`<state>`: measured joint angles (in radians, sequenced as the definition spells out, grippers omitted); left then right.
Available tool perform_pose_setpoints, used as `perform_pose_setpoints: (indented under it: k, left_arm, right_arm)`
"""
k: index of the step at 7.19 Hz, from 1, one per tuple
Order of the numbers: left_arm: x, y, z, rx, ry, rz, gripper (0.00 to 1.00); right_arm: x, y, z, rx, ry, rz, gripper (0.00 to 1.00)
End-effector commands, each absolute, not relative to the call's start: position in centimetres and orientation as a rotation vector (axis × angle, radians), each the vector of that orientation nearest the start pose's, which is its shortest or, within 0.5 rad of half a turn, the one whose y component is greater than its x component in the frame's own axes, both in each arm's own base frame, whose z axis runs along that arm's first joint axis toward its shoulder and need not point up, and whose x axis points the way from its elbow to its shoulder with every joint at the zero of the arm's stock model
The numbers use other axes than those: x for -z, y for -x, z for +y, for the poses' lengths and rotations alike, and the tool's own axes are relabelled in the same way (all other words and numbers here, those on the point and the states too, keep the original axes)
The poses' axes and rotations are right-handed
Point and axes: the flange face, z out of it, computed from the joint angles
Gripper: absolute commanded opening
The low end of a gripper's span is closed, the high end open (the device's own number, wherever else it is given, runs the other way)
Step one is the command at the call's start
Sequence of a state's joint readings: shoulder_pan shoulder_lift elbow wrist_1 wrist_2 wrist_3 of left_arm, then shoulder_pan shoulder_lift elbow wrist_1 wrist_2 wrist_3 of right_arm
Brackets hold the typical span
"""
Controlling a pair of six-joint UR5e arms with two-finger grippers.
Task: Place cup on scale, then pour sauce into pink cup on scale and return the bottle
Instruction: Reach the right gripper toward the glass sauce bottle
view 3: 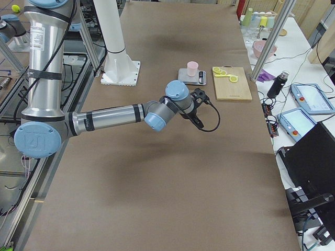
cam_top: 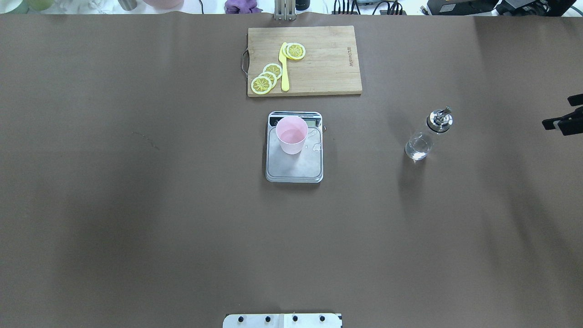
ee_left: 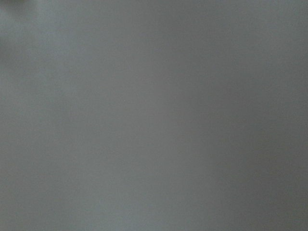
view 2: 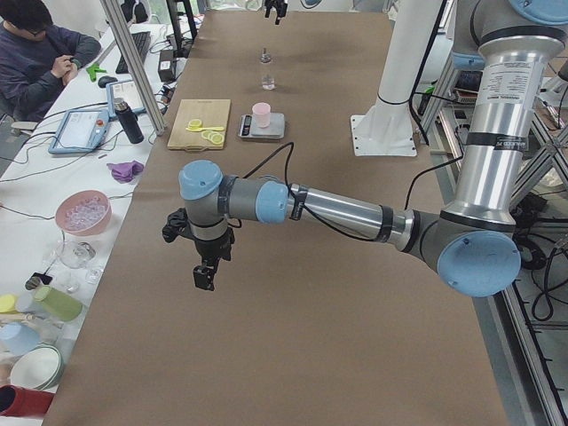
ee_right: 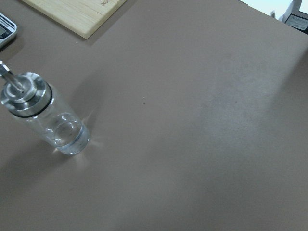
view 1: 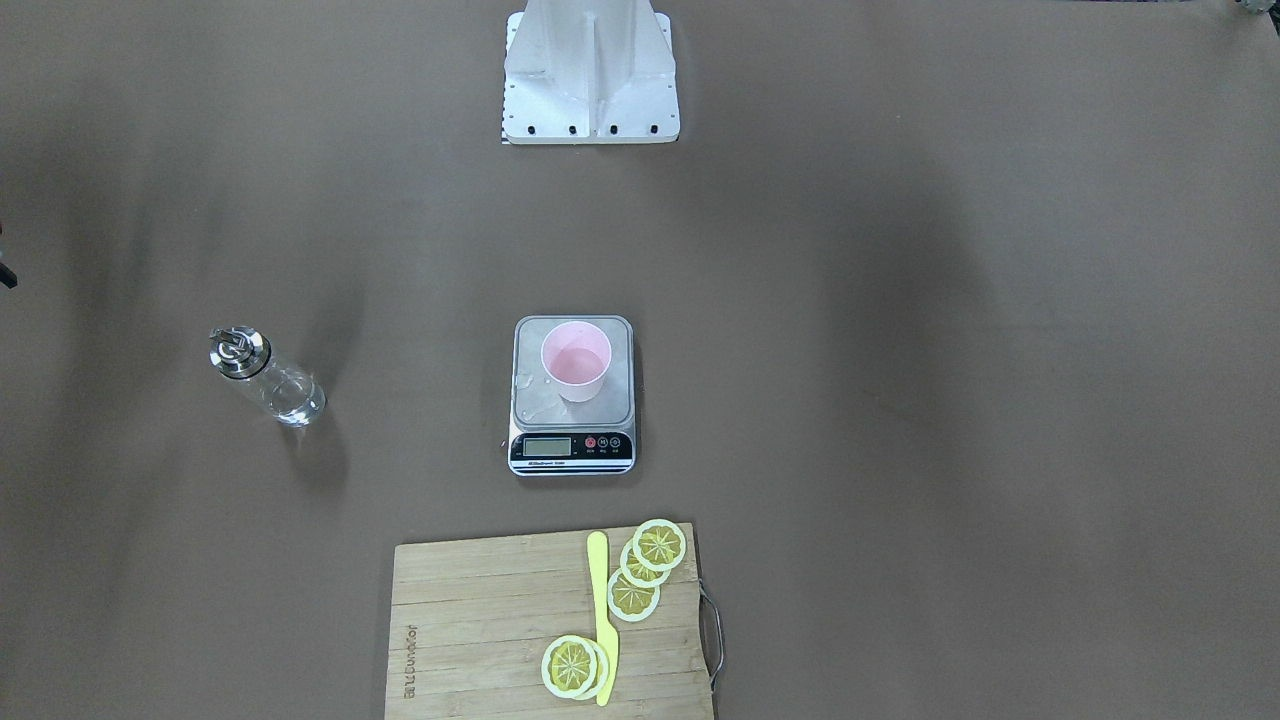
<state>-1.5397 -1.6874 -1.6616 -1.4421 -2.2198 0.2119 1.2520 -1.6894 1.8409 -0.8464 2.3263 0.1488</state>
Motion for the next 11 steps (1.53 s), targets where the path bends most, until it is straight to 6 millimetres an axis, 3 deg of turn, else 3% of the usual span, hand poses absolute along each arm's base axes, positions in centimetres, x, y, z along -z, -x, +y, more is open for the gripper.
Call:
perform_pose_setpoints:
  k: [1, 2, 3, 7, 9, 11]
  left_arm:
    - [-58.9, 6.3, -52.5, -0.249, -0.126, 0.673, 0.98]
    - [-58.9, 6.4, -52.5, -0.247, -0.128, 0.673, 0.98]
    - [-59.0, 6.4, -52.4, -0.246, -0.127, 0.673, 0.98]
    - [-58.9, 6.5, -51.8, -0.245, -0.127, 0.675, 0.98]
    - [-58.8, 6.5, -51.8, -0.246, -0.13, 0.673, 0.98]
    - [-58.8, 6.5, -51.8, -0.245, -0.128, 0.673, 0.98]
  right_arm:
    - [-52.3, 10.2, -43.4, 0.594, -0.75, -0.953, 0.96]
    - [-54.9, 11.0, -42.8, 0.645, -0.833, -0.975, 0.99]
    - [-55.2, 12.3, -42.4, 0.65, -0.86, -1.013, 0.99]
    - [-52.2, 22.3, -42.9, 0.649, -0.908, -0.997, 0.99]
    - [-51.5, 26.9, -44.2, 0.623, -0.933, -0.976, 0.99]
    - [-52.1, 29.4, -46.0, 0.623, -0.952, -0.984, 0.99]
